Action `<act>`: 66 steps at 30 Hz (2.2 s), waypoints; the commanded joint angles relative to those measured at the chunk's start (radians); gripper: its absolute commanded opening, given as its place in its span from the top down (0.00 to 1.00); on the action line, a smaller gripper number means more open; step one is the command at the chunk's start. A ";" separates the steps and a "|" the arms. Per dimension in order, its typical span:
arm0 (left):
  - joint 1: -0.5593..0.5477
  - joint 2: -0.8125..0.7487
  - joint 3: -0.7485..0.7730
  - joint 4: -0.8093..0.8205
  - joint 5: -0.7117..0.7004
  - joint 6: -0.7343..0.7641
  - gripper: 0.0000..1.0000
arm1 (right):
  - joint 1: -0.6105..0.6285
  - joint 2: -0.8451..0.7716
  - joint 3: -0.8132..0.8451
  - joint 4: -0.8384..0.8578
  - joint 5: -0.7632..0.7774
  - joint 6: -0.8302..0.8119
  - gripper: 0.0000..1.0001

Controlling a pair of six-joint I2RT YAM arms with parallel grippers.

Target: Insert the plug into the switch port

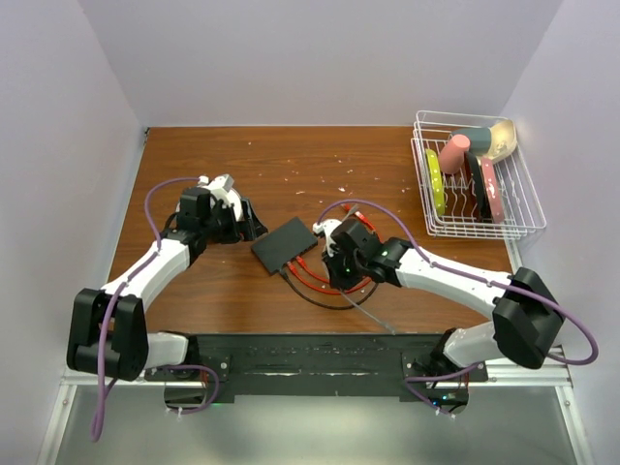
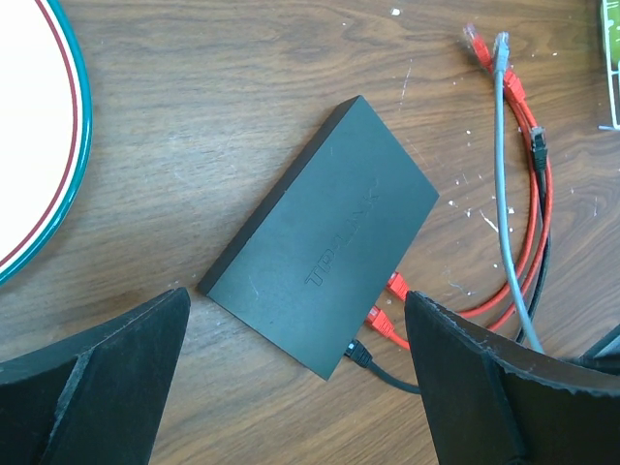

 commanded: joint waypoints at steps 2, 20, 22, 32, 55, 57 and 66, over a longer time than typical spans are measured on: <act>0.005 0.009 -0.011 0.051 0.019 -0.004 0.02 | 0.016 -0.015 0.049 -0.004 0.058 -0.040 0.60; 0.005 0.012 -0.002 0.034 0.010 0.016 0.02 | -0.043 0.267 0.374 -0.053 0.531 0.340 0.12; 0.005 0.013 -0.002 0.034 0.013 0.018 0.02 | -0.061 0.316 0.393 -0.062 0.549 0.383 0.18; 0.005 0.013 -0.005 0.039 0.024 0.021 0.02 | -0.179 0.462 0.417 -0.027 0.500 0.428 0.25; 0.004 0.015 -0.003 0.033 0.004 0.021 0.02 | -0.218 0.513 0.537 0.048 0.331 0.119 1.00; 0.005 0.015 -0.005 0.034 0.002 0.021 0.02 | -0.219 0.440 0.522 0.084 0.261 0.047 1.00; 0.005 -0.037 -0.037 0.099 0.022 0.003 0.02 | -0.209 0.199 0.356 0.168 -0.043 -0.147 1.00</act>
